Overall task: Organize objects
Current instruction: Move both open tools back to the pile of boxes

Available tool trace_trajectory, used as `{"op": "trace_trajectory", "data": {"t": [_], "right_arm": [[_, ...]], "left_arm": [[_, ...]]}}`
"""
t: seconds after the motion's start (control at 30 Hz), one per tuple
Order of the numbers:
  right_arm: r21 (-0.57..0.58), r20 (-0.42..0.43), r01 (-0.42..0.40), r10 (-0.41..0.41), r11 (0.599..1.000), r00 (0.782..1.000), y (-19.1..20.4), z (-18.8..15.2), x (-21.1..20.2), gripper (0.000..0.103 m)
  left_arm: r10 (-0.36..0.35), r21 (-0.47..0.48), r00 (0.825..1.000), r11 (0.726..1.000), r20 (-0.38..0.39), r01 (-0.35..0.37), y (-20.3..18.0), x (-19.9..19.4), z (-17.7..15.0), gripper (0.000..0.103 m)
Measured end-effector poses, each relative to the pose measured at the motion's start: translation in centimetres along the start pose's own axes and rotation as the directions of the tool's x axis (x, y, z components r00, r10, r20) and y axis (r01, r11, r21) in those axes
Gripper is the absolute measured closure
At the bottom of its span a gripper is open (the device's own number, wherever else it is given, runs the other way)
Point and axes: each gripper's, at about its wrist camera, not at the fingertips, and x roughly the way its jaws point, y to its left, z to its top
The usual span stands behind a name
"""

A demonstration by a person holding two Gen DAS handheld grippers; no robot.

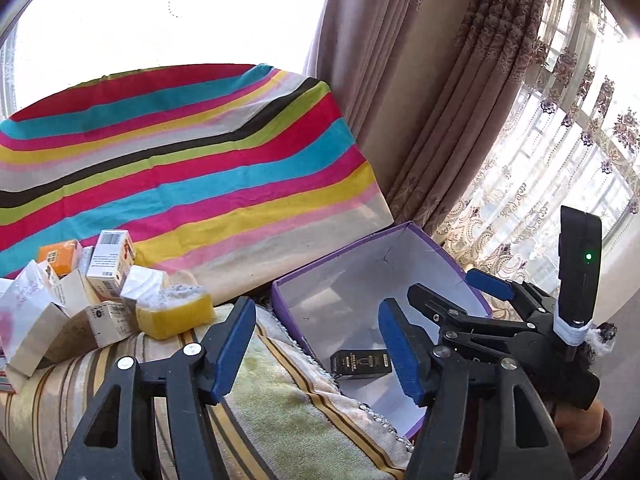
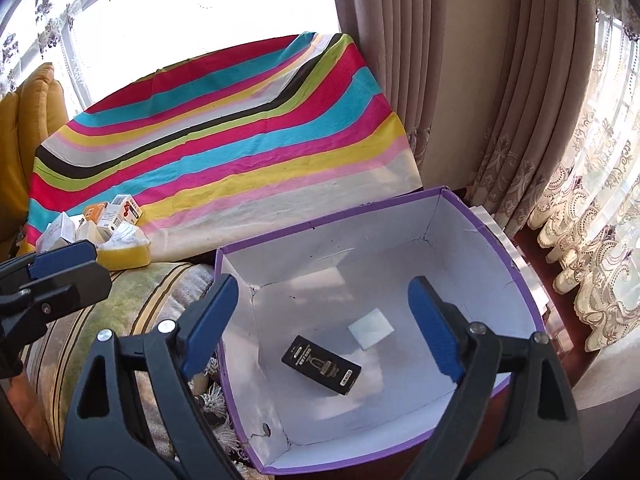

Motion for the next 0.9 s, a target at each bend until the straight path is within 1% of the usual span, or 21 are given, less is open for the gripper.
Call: {"op": "trace_trajectory", "data": {"t": [0.03, 0.07, 0.13, 0.23, 0.33, 0.47, 0.57, 0.67, 0.73, 0.83, 0.9], "right_arm": [[-0.008, 0.01, 0.011, -0.011, 1.0, 1.0, 0.4, 0.2, -0.2, 0.01], [-0.017, 0.024, 0.018, -0.017, 1.0, 1.0, 0.7, 0.3, -0.4, 0.01], [-0.037, 0.052, 0.025, -0.023, 0.999, 0.998, 1.5, 0.5, -0.7, 0.004], [-0.066, 0.073, -0.008, 0.012, 0.998, 0.997, 2.8, 0.7, -1.0, 0.002], [-0.1, 0.081, -0.036, 0.045, 0.994, 0.996, 4.1, 0.7, -1.1, 0.002], [-0.151, 0.053, -0.102, 0.111, 0.983, 0.992, 5.9, 0.8, -1.1, 0.002], [-0.204, 0.042, -0.128, 0.139, 0.971, 0.989, 7.6, 0.7, -1.2, 0.002], [-0.242, 0.006, -0.177, 0.184, 0.954, 0.983, 9.2, 0.7, -0.9, 0.002], [-0.281, -0.018, -0.187, 0.19, 0.941, 0.982, 10.3, 0.6, -0.6, 0.002], [-0.312, -0.041, -0.207, 0.204, 0.927, 0.978, 11.5, 0.5, -0.2, 0.002], [-0.304, -0.075, -0.243, 0.231, 0.921, 0.97, 11.8, 0.7, 0.2, 0.002]], "left_arm": [[0.026, 0.002, 1.0, 1.0, 0.014, -0.026, 0.5, -0.4, -0.1, 0.034], [0.035, 0.01, 0.999, 0.999, 0.031, -0.036, 1.0, -0.9, -0.2, 0.034], [0.057, 0.031, 0.997, 0.998, 0.056, -0.059, 2.0, -1.9, -0.7, 0.033], [0.101, 0.042, 0.992, 0.994, 0.076, -0.104, 3.7, -3.3, -1.2, 0.033], [0.121, 0.007, 0.989, 0.993, 0.09, -0.122, 6.0, -4.8, -1.6, 0.029], [0.139, -0.056, 0.987, 0.989, 0.075, -0.135, 9.4, -6.5, -2.6, 0.025], [0.163, -0.099, 0.985, 0.983, 0.052, -0.157, 11.7, -7.5, -3.7, 0.024], [0.187, -0.137, 0.982, 0.974, 0.033, -0.181, 13.7, -8.5, -4.8, 0.024], [0.191, -0.177, 0.981, 0.967, 0.029, -0.183, 15.1, -9.2, -5.6, 0.024], [0.224, -0.238, 0.974, 0.948, 0.022, -0.212, 17.4, -10.2, -6.5, 0.024], [0.256, -0.274, 0.967, 0.93, 0.011, -0.243, 18.9, -10.6, -6.8, 0.024]]}}
